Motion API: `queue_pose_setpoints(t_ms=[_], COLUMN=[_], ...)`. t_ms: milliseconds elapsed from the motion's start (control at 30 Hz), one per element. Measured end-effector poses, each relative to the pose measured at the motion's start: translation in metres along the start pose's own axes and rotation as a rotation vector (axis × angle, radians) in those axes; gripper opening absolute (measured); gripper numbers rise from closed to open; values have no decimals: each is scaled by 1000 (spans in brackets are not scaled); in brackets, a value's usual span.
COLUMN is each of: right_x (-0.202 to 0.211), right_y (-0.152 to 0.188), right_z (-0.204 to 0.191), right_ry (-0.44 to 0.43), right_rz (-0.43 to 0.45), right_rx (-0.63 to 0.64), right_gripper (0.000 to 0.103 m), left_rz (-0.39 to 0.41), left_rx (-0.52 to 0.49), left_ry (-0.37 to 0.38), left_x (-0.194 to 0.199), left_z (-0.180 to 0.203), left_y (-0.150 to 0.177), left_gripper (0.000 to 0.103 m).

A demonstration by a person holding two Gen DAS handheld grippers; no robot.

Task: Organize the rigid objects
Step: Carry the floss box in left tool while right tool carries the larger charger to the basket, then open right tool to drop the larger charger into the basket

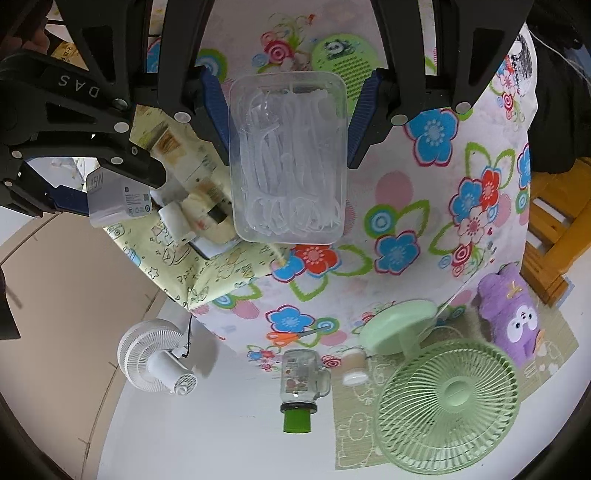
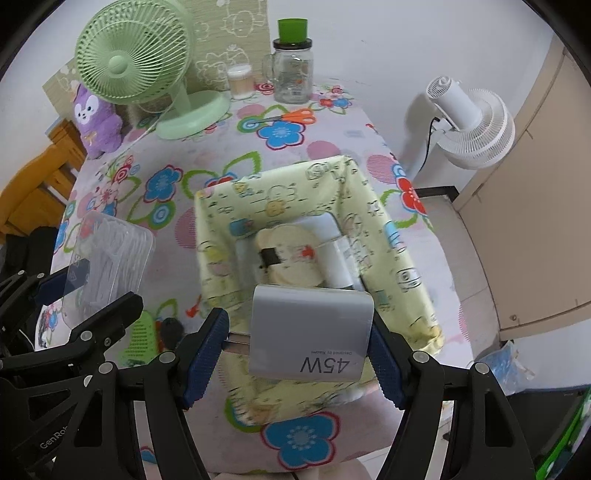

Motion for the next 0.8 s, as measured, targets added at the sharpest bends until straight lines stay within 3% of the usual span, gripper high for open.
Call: queue_pose_setpoints(t_ms=[300,633,800], right_x=[-17,-48,-49], right_y=[-11,-8,-12], right_z=[28,38,36], right_ry=[-30,-94,-116], right_rz=[-27,-108,-80], right_rx=[22,81,124], right_gripper=[75,75,75], left_rz=[-2,-33,-40], left_rx=[17,36,78], left_ry=[-29,-89,-105], left_x=[-16,-31,-32], left_z=[23,36,33], left_y=[-15,-10,-8], left_gripper=[60,60,61])
Point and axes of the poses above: each gripper's, at about its wrist camera, not at the fingertips, and x roughly against the way its jaws point, z to its right, y to its underside, the point moved 8 cm from there along -x, roughly the way its jaws point, and after that the axes turned 2 degrees about x, right-handed, at the moved point
